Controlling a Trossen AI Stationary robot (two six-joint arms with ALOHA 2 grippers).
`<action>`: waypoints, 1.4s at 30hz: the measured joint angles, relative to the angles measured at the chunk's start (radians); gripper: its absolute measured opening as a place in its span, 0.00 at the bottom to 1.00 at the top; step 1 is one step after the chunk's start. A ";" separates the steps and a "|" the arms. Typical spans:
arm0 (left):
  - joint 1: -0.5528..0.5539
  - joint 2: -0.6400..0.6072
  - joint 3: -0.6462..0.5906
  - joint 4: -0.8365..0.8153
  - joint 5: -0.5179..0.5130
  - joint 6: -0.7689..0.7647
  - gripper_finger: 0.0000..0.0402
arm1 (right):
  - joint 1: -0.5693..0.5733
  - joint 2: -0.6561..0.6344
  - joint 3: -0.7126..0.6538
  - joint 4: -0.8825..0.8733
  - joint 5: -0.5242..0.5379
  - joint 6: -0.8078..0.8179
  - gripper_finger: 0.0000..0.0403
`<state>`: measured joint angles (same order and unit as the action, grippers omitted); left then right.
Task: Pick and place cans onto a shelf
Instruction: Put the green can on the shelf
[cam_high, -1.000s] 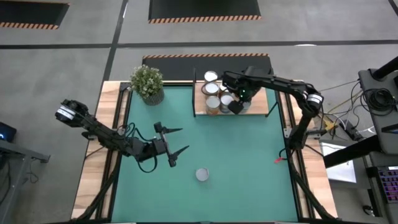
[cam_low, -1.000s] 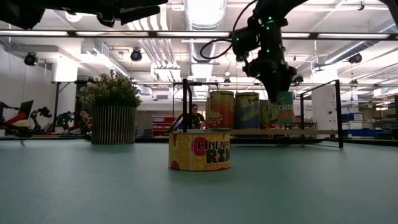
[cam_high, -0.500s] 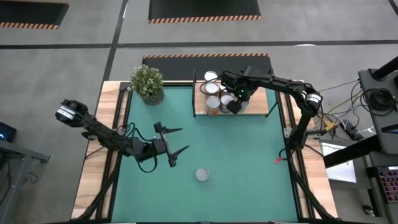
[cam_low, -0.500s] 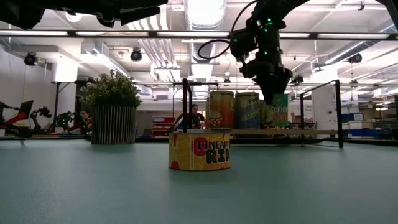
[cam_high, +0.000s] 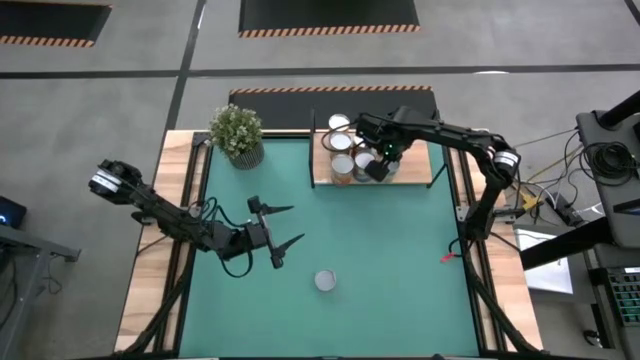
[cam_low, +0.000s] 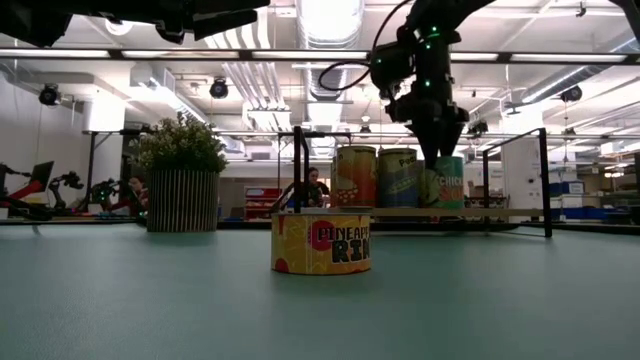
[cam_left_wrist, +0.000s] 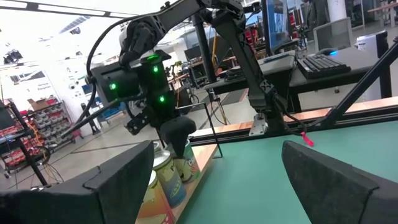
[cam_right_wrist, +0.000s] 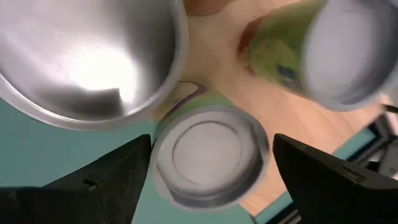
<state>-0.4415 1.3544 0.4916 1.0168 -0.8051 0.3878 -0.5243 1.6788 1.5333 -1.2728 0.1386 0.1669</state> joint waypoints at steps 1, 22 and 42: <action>0.000 0.000 0.000 0.000 0.000 0.000 0.83 | 0.000 -0.007 0.000 -0.001 0.015 -0.002 0.81; 0.000 0.000 0.001 0.000 0.000 0.000 0.83 | 0.000 -0.198 -0.023 0.020 -0.050 0.011 0.36; 0.000 0.000 0.002 0.000 0.000 0.000 0.83 | 0.000 -0.201 -0.238 0.204 -0.050 -0.037 0.02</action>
<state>-0.4412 1.3544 0.4934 1.0164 -0.8053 0.3874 -0.5243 1.4780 1.2954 -1.0683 0.0891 0.1303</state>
